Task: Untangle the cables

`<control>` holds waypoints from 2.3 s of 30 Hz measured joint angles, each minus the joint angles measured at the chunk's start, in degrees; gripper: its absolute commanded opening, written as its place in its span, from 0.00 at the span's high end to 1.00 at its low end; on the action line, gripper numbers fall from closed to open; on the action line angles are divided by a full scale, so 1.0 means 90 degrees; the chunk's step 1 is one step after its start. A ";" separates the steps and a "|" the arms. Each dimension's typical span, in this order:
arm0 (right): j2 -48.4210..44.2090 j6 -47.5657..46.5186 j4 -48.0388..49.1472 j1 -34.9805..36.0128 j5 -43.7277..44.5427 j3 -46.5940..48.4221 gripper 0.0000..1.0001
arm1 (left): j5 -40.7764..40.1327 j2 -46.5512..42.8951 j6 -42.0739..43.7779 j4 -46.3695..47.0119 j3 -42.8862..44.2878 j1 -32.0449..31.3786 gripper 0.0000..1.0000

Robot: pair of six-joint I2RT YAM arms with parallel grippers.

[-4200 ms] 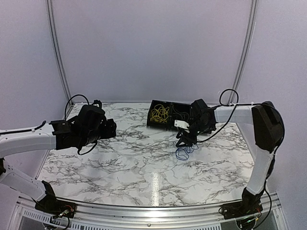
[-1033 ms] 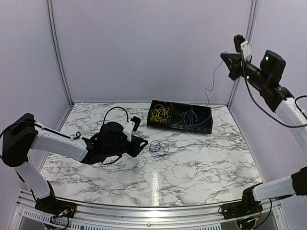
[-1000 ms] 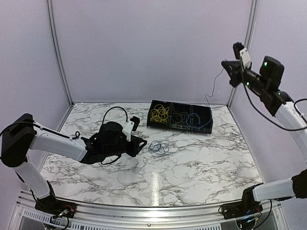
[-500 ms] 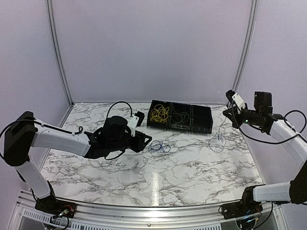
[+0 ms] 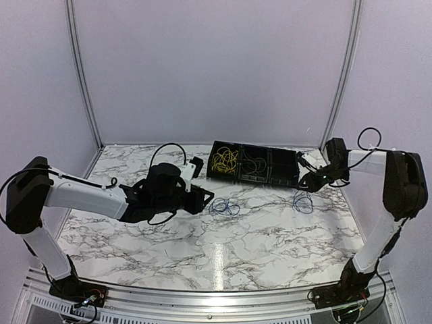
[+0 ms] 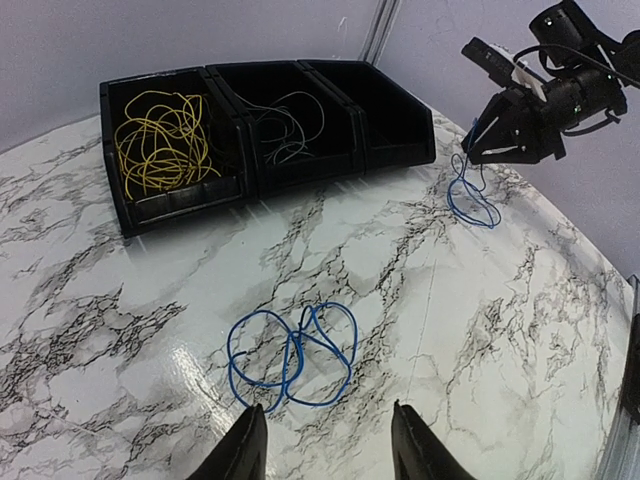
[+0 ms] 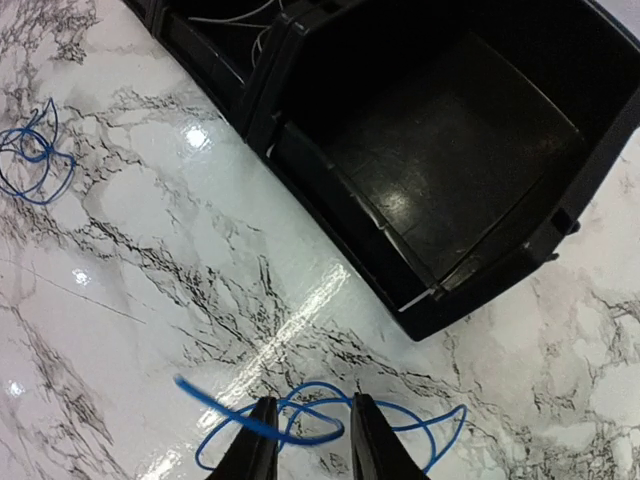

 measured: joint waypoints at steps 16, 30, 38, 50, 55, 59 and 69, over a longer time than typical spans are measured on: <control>0.0651 0.0313 -0.0185 -0.0005 0.0828 0.0301 0.53 | -0.0226 -0.0083 -0.0316 -0.0070 -0.0126 -0.0075 0.53; 0.1013 0.0899 -0.0219 -0.0029 0.0410 0.0461 1.00 | -0.0211 -0.0083 -0.0384 -0.0107 -0.0119 -0.0092 0.53; -0.0663 0.0850 -0.0767 -0.0015 -0.0410 0.1069 1.00 | -0.0175 0.0044 -0.0425 -0.0131 -0.0046 -0.0092 0.52; 0.0104 0.0600 -0.0787 0.0080 -0.0461 0.3456 1.00 | -0.0160 0.0136 -0.0423 -0.0236 0.0107 -0.0097 0.52; 0.0918 0.0274 -0.0811 0.0080 -0.0151 0.3961 1.00 | -0.0223 0.0058 -0.0435 -0.0313 0.0095 -0.0097 0.52; 0.1333 0.0068 -0.0784 0.0080 0.0073 0.4158 1.00 | -0.0330 -0.0109 -0.0500 -0.0328 -0.0005 -0.0104 0.52; 0.2613 -0.0177 -0.0495 0.0478 0.0503 0.4869 1.00 | -0.0495 -0.0202 -0.0729 -0.0408 -0.0151 -0.0206 0.51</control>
